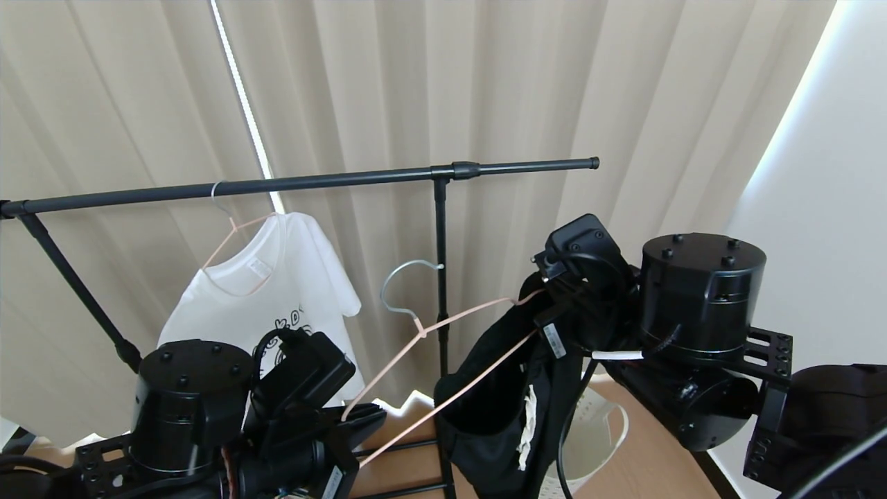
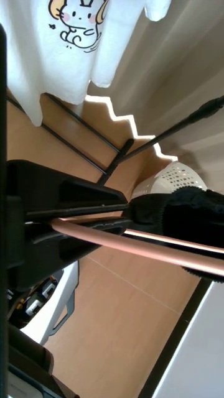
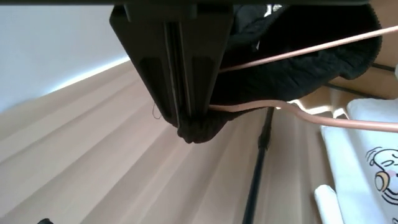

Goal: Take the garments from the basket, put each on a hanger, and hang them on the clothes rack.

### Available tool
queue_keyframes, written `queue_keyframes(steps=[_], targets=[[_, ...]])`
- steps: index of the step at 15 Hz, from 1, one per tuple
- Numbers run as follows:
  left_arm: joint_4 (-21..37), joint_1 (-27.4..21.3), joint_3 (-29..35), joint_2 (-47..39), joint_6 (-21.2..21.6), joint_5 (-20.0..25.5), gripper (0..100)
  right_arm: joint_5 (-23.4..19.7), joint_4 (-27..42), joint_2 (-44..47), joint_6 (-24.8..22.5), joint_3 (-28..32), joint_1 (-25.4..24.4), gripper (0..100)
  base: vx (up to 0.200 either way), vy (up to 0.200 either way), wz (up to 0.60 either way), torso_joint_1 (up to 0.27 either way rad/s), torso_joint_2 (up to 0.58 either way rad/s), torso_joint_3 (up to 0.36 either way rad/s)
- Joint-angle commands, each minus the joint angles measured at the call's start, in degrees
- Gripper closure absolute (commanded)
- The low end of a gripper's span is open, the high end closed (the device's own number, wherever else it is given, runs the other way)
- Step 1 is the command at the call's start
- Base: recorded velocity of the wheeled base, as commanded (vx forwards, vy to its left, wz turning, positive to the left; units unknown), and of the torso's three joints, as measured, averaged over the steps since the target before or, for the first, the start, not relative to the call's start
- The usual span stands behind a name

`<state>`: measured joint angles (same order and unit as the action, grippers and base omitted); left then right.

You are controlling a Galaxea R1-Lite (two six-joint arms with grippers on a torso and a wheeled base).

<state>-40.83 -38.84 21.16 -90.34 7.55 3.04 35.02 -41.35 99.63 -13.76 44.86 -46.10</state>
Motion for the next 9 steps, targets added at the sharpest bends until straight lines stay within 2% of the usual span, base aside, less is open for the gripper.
queue_keyframes(steps=[1,9], targets=[[-1.80,-0.36,-0.16,-1.85,0.01,-1.28,100,-0.04,0.04,-1.28,-0.04,-0.48,-1.97,100,0.000,0.000,0.00,0.000,0.00,0.000],[-4.09,-1.41,0.11,-3.35,0.01,-1.54,100,-0.13,-0.05,-1.72,3.22,-0.56,-10.58,100,0.000,0.000,0.00,0.000,0.00,0.000]])
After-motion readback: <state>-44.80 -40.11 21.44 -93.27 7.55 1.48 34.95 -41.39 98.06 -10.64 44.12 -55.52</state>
